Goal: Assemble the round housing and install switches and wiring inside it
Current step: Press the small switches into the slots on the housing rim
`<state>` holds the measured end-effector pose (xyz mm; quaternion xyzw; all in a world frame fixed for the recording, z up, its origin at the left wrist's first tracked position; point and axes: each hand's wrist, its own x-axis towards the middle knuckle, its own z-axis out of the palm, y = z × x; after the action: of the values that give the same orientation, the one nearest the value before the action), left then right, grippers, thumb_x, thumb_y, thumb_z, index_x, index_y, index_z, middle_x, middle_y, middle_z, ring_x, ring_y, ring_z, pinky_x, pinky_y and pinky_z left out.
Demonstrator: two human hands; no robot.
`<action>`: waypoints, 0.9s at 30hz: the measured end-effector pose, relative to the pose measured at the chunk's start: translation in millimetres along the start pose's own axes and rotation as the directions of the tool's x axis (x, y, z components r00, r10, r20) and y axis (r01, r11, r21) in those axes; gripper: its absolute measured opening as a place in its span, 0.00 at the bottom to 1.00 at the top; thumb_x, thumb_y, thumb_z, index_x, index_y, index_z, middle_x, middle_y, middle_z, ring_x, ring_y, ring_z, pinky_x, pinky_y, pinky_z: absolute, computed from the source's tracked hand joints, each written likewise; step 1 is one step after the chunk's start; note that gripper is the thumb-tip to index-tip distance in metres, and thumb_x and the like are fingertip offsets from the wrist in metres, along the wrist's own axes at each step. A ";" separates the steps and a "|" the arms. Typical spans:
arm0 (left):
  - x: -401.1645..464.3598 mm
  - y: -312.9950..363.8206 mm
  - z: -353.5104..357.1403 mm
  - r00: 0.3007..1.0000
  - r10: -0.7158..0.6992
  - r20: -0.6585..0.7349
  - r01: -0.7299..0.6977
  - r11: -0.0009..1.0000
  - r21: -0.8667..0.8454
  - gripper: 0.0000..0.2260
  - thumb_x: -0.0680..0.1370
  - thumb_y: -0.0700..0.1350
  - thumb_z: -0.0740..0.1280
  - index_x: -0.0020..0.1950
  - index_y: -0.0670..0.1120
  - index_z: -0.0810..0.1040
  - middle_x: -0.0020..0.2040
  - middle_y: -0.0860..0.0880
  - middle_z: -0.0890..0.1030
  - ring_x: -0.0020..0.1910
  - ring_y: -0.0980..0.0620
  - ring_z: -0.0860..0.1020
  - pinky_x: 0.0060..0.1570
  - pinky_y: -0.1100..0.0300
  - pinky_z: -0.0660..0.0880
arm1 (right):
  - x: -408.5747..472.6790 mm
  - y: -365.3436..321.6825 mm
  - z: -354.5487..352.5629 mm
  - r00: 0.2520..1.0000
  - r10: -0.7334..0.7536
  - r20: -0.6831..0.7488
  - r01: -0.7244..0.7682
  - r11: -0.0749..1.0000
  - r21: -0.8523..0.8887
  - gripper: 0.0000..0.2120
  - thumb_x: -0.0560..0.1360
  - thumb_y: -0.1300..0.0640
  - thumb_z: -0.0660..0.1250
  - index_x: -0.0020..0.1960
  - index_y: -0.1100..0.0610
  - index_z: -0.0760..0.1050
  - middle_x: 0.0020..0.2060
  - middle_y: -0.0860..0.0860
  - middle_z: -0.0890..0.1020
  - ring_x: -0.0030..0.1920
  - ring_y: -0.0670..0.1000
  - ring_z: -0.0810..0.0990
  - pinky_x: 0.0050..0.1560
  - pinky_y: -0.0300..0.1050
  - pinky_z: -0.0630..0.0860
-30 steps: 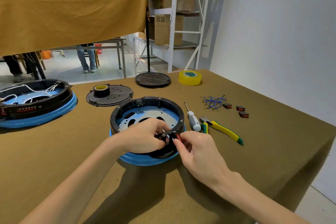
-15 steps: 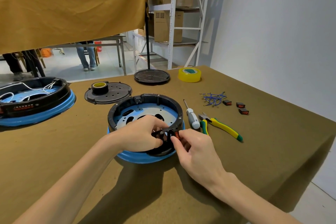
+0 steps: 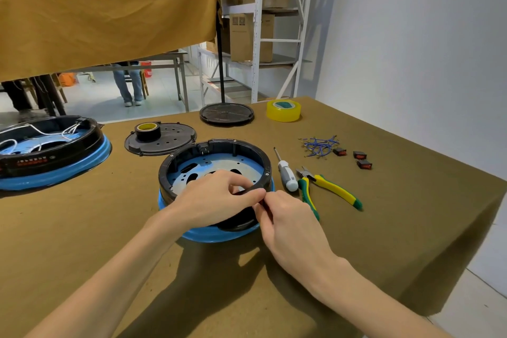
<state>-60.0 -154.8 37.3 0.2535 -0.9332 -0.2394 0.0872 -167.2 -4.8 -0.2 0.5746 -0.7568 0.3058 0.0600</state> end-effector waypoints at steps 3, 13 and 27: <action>-0.3 -0.1 3.9 0.998 0.011 -0.062 -0.010 1.000 0.024 0.26 0.68 0.79 0.49 0.49 0.70 0.80 0.41 0.56 0.84 0.41 0.56 0.82 0.44 0.45 0.82 | 1.4 -2.8 -1.3 1.000 -0.001 0.005 0.001 0.999 -0.053 0.13 0.86 0.48 0.57 0.59 0.52 0.78 0.49 0.48 0.81 0.46 0.45 0.79 0.47 0.38 0.76; -3.6 -2.9 11.5 0.987 0.035 -0.155 -0.020 0.995 0.093 0.16 0.81 0.65 0.57 0.58 0.67 0.83 0.44 0.64 0.84 0.43 0.64 0.81 0.42 0.56 0.83 | 12.3 3.3 2.2 0.998 -0.066 0.010 0.067 0.988 -0.141 0.11 0.85 0.46 0.57 0.57 0.50 0.76 0.42 0.43 0.76 0.39 0.44 0.74 0.35 0.32 0.66; -1.6 -5.7 8.0 0.992 0.038 -0.124 -0.031 0.998 0.057 0.12 0.83 0.62 0.59 0.60 0.71 0.80 0.48 0.64 0.85 0.47 0.61 0.82 0.47 0.51 0.82 | 28.6 12.4 -13.5 0.966 -0.167 0.196 0.218 0.935 -0.281 0.14 0.85 0.41 0.53 0.57 0.51 0.68 0.35 0.44 0.71 0.36 0.48 0.75 0.34 0.41 0.71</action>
<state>-58.4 -155.0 27.5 0.2541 -0.9364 -0.1959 0.1425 -191.6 -19.6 18.5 0.6541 -0.7366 0.1304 0.1119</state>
